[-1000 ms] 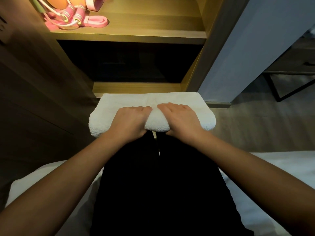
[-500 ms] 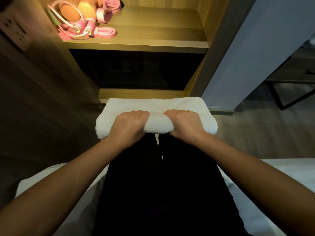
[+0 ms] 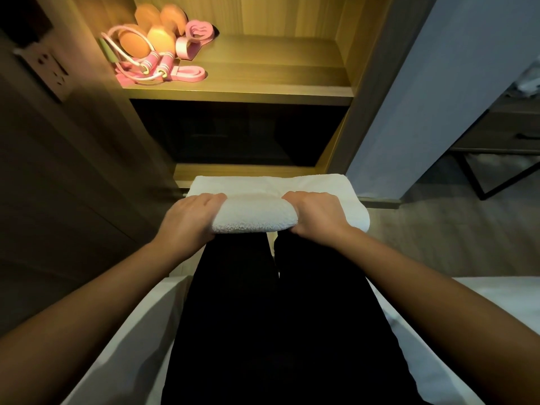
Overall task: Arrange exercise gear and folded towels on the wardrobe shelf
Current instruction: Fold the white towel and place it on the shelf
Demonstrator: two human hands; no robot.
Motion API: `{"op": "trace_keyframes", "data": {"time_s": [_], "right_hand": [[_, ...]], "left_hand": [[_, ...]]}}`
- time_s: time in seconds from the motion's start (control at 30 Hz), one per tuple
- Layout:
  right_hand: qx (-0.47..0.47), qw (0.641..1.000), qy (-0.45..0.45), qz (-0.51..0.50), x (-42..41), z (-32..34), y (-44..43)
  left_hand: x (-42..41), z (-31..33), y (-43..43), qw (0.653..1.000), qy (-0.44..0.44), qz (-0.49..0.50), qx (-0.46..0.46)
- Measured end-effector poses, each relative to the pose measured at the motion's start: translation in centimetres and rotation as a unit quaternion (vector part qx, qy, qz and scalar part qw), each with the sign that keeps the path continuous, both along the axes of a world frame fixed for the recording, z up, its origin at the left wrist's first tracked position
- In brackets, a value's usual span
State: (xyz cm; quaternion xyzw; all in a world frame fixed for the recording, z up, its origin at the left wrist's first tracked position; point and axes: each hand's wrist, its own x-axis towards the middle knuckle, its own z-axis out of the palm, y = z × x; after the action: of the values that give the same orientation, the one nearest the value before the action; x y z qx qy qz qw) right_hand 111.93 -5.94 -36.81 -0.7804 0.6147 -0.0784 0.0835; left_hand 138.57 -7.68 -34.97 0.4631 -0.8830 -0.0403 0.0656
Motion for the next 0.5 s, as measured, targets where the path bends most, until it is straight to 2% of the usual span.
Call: {"op": "trace_keyframes", "data": {"time_s": [0.17,0.37,0.5], "right_hand": [[-0.002,1.000,-0.005,0.001,0.1,-0.1,-0.2],[-0.002,1.000,-0.003,0.001,0.0,-0.4,-0.3],[0.000,1.000,-0.014,0.003,0.0,-0.4,-0.2]], "left_hand": [[0.7,0.1,-0.1,0.999,-0.035,0.013,-0.011],[1.9,0.0,0.2,1.000,-0.022,0.012,0.012],[2.3,0.2,0.6,1.000,-0.012,-0.025,-0.008]]}}
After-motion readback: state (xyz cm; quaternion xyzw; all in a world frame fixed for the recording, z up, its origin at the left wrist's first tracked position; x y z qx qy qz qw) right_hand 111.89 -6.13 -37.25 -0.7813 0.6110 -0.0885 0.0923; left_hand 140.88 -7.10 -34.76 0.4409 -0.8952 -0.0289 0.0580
